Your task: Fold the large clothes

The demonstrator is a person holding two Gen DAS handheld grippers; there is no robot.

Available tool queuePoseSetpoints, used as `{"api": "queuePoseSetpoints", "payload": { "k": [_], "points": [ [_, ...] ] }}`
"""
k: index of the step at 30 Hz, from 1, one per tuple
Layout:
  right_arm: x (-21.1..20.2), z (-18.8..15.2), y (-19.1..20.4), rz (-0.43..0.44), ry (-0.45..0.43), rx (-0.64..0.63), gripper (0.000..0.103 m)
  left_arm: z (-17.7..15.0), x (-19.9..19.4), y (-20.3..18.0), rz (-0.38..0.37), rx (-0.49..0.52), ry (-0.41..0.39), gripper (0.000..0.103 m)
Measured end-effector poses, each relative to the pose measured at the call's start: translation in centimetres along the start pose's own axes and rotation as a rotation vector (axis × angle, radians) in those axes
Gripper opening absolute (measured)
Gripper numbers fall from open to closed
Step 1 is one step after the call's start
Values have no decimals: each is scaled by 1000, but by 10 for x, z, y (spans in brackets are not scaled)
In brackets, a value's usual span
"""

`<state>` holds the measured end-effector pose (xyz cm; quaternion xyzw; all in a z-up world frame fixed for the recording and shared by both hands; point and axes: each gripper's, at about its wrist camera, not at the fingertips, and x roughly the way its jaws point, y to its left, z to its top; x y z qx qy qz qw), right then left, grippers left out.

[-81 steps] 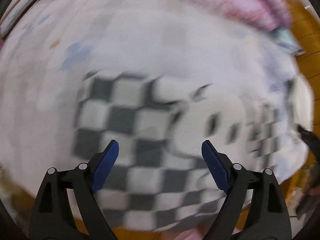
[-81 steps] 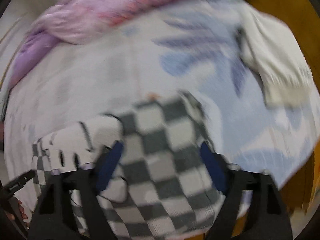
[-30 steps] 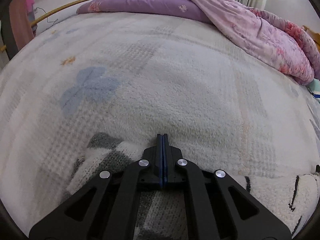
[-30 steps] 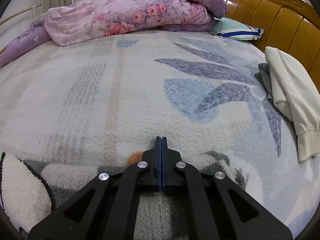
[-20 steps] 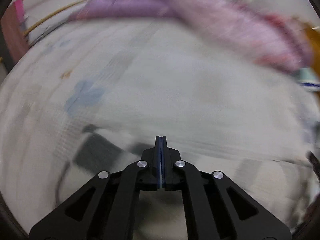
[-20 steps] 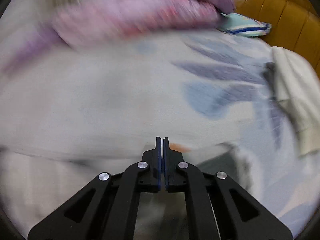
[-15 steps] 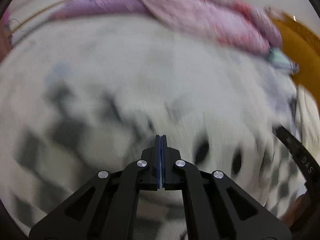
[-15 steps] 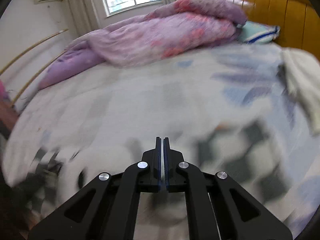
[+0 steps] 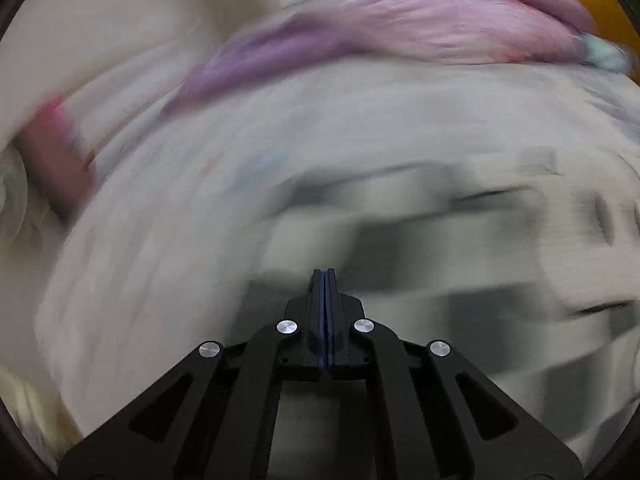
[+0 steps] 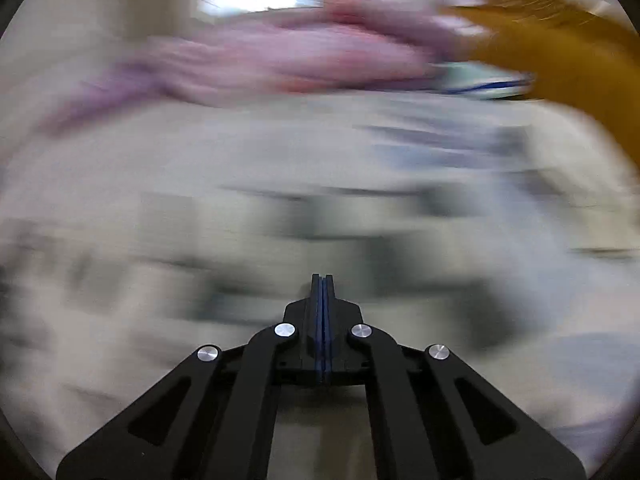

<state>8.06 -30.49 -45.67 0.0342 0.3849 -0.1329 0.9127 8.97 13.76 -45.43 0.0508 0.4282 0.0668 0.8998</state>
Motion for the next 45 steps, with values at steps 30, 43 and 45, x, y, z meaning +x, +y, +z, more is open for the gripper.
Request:
{"api": "queuePoseSetpoints", "payload": {
  "k": [30,43,45],
  "points": [
    [-80,-105,-16,-30,206,-321,0,-115,-85,-39,-127,98,176,2],
    [-127,-34,-36,-123,394,-195,56,-56,-115,-54,-47,123,361,3],
    [-142,-17,-45,-133,411,-189,69,-41,-134,-53,-63,110,364,3]
  ]
}}
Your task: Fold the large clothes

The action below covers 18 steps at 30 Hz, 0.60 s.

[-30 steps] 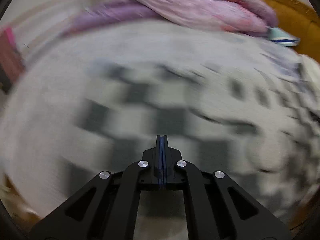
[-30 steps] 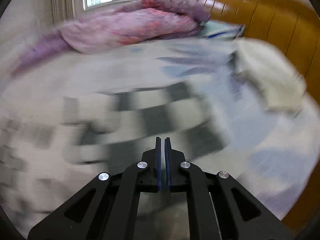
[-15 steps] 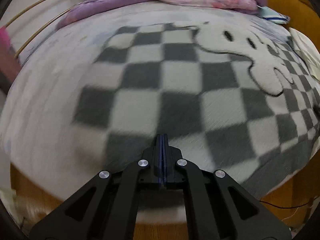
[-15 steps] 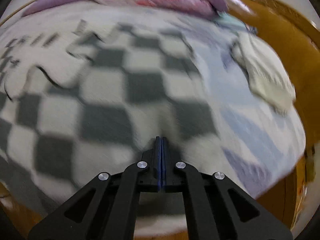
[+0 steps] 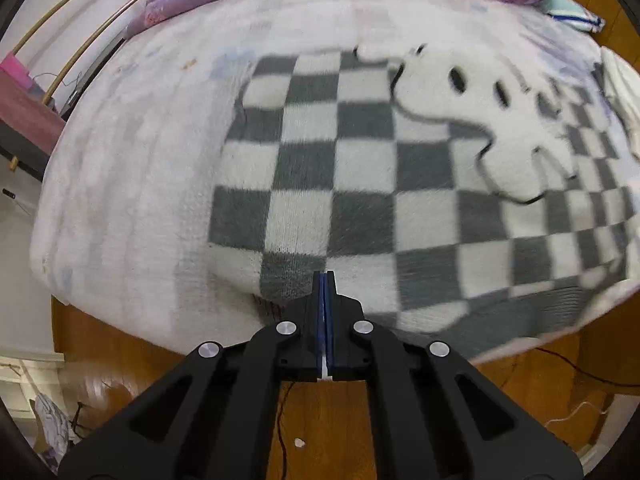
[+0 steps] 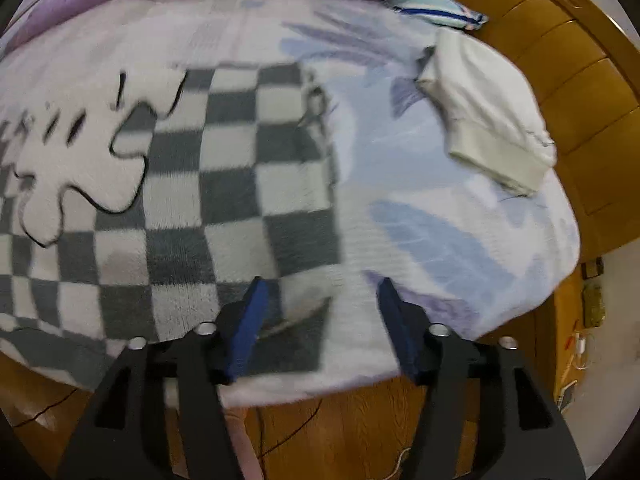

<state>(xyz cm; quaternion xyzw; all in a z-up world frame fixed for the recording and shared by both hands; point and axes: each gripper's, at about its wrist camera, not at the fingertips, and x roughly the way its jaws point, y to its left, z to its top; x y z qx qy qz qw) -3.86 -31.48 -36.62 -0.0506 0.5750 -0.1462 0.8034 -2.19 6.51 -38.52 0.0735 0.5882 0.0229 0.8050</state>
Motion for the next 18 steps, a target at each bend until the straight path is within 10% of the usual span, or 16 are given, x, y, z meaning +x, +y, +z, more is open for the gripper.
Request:
{"api": "queuePoseSetpoints", "payload": {
  "k": [18],
  "points": [
    [-152,17,-76,186,-84,117,93,23,-185,-16,-92,-18,-142,36]
  ]
}}
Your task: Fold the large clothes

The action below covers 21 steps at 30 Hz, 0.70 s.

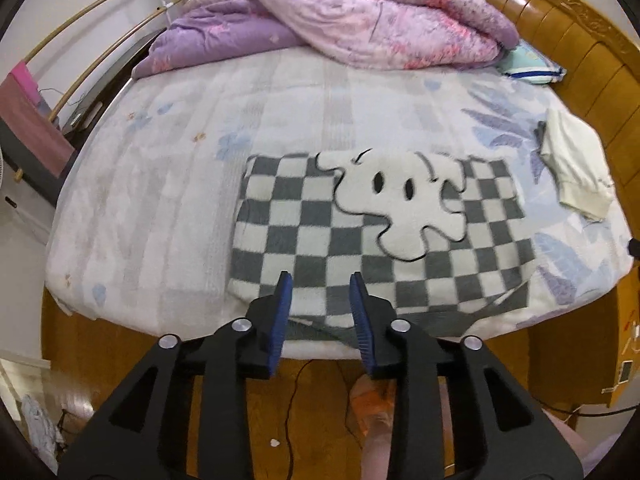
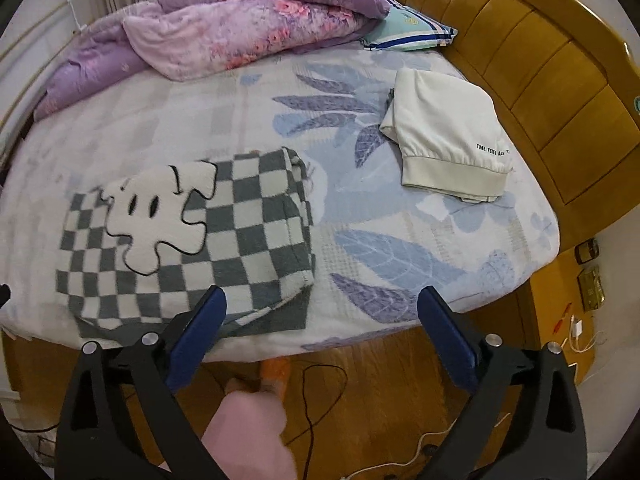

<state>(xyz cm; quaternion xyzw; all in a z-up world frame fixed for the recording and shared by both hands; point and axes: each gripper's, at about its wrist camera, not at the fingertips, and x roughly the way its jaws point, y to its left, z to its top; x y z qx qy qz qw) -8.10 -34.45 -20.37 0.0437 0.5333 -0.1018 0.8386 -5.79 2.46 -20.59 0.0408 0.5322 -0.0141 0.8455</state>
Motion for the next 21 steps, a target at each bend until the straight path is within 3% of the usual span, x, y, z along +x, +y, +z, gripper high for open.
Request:
{"api": "queuePoseSetpoints", "payload": {
  "k": [4,11,15,21],
  "points": [
    [-3,5,-7,50,-8,49,93,8,-11,-12,-11,40,-17,42],
    [24,32,-25,90,29,88,93,33,1,-32,1,52,24,52],
    [46,60,-44,125,20,132,93,58,21,-45,24,50,68,54],
    [101,114,-67,212,95,174,94,102,55,-60,56,17,131,62]
  ]
}}
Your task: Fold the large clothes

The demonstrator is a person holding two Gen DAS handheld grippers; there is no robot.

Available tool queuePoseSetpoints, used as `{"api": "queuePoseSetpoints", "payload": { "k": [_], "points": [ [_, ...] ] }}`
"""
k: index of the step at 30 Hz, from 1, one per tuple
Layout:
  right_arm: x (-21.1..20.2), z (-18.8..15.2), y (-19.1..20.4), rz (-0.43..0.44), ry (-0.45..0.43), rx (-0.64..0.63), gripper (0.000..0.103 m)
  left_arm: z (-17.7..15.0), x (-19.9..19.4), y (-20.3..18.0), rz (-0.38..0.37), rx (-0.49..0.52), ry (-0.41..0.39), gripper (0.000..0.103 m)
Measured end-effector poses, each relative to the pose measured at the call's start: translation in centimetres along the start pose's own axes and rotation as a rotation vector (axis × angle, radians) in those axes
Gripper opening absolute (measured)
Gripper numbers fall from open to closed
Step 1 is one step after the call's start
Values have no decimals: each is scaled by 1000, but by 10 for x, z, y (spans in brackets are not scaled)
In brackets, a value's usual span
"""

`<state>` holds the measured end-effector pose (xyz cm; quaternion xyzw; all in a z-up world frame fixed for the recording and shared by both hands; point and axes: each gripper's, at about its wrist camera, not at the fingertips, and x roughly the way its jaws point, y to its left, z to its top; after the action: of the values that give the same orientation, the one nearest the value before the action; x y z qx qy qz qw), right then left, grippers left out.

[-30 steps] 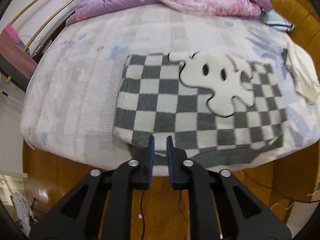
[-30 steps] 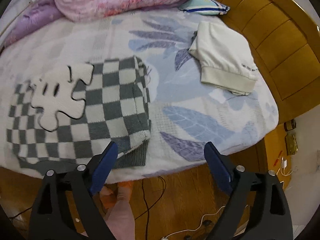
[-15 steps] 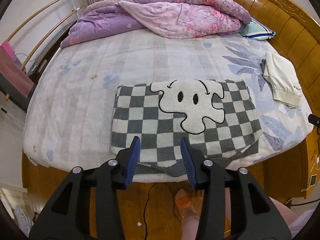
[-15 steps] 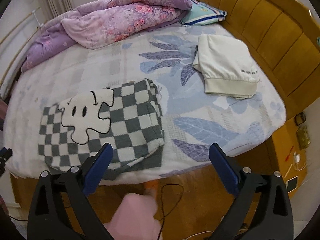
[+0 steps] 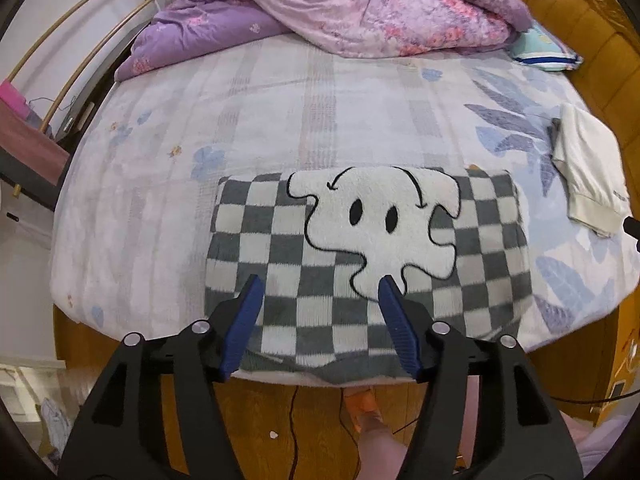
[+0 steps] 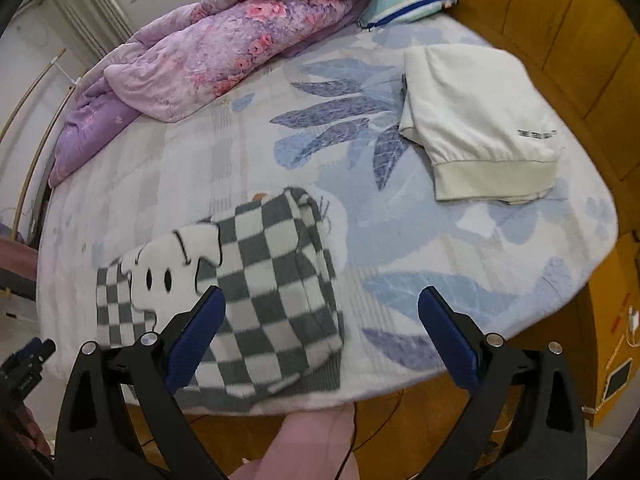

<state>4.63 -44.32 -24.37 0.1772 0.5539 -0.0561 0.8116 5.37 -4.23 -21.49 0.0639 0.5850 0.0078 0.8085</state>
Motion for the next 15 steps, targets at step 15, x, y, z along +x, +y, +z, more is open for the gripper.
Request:
{"api": "queuePoseSetpoints", "payload": {
  "k": [15],
  "points": [
    [233,96,-18,220,408,3,95,84,105,-31,62,-9,229,76]
  ]
}}
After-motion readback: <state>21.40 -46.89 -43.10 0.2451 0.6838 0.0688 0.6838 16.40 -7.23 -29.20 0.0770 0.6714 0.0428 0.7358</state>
